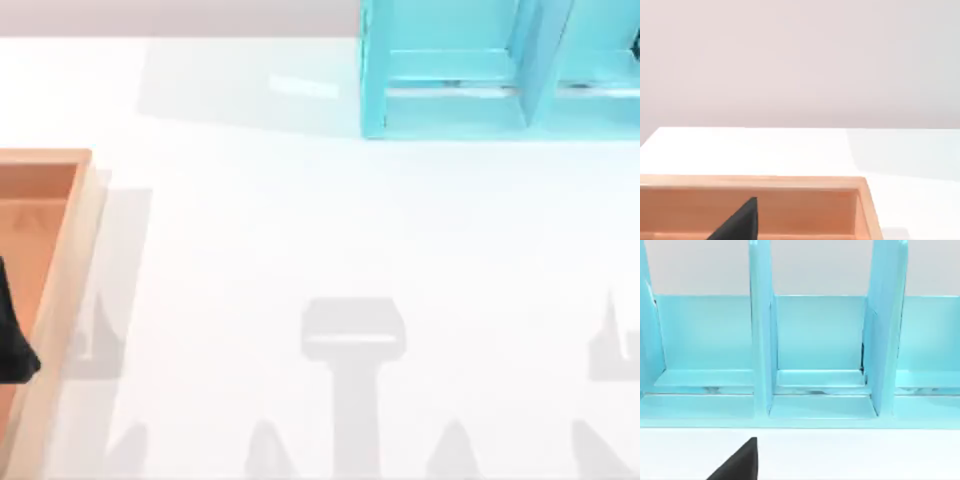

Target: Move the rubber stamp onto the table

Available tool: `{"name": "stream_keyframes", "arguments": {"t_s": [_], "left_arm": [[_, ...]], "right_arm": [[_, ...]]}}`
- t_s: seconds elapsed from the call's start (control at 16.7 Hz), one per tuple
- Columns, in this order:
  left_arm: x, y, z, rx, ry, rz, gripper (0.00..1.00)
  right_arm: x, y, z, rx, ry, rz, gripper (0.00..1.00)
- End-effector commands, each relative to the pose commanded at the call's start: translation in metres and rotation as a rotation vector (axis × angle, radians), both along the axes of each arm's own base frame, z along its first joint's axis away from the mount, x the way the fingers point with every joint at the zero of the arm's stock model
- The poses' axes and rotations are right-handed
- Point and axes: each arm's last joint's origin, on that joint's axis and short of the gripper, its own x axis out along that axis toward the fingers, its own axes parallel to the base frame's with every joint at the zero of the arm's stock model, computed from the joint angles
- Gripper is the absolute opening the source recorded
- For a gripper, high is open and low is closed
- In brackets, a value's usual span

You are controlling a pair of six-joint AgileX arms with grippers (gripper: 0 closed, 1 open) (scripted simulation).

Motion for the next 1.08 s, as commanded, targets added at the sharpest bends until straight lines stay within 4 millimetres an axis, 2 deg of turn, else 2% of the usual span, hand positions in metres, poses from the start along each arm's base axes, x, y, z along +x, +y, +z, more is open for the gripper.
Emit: {"name": "stream_keyframes", "arguments": {"t_s": [0.18,0.3,0.6,0.72,0.84,1.08], "left_arm": [[0.0,0.001,0.002,0.005,0.012,0.005,1.0],[0.001,0.003,0.01,0.025,0.065,0.024,1.0],[0.013,0.013,0.054,0.09,0.384,0.081,1.0],[0.029,0.02,0.075,0.105,0.578,0.09,1.0],[0.055,0.029,0.091,0.108,0.798,0.086,1.0],[0.113,0.054,0.1,0.083,1.201,0.048,1.0]], "right_arm": [[0.0,0.0,0.0,0.0,0.0,0.0,1.0],[0.0,0.0,0.0,0.0,0.0,0.0,1.0],[0.0,0.0,0.0,0.0,0.0,0.0,1.0],[0.0,0.0,0.0,0.0,0.0,0.0,1.0],[0.0,0.0,0.0,0.0,0.0,0.0,1.0],[0.0,0.0,0.0,0.0,0.0,0.0,1.0]]}}
